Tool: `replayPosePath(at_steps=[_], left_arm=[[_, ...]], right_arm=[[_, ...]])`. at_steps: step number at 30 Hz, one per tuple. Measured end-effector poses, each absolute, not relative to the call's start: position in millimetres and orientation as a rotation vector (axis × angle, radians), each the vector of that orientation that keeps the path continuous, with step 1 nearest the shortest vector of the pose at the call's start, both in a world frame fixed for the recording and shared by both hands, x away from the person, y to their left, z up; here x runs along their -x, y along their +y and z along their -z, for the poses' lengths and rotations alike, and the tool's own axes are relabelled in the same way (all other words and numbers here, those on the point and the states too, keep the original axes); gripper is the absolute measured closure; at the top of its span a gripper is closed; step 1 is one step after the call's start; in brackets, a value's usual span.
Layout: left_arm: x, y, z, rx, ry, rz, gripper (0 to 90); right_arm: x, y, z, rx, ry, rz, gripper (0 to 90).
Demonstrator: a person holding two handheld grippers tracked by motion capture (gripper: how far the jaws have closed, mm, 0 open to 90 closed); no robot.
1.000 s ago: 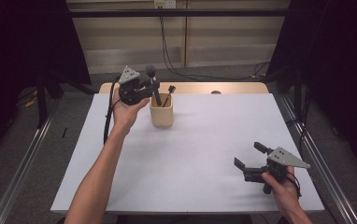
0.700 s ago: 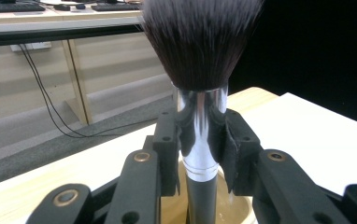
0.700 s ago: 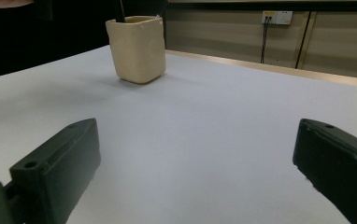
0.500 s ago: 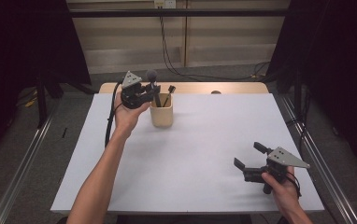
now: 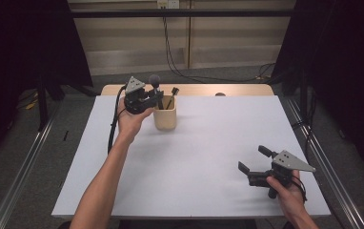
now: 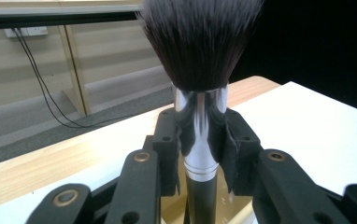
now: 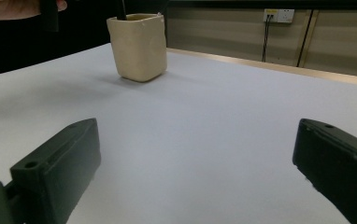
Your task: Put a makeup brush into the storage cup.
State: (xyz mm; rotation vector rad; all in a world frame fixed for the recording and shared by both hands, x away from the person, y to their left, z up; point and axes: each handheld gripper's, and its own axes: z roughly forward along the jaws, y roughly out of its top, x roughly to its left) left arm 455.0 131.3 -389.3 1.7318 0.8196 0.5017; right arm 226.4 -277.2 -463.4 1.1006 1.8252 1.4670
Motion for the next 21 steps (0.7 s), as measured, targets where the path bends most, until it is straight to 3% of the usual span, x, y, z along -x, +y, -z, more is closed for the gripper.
replayPosePath(at_steps=[21], left_arm=[[-453.2, 131.0, 410.0, -1.753, 0.854, -0.492, 70.2]], right_arm=[[-226.1, -277.2, 463.4, -1.107, 1.820, -1.470, 0.9]])
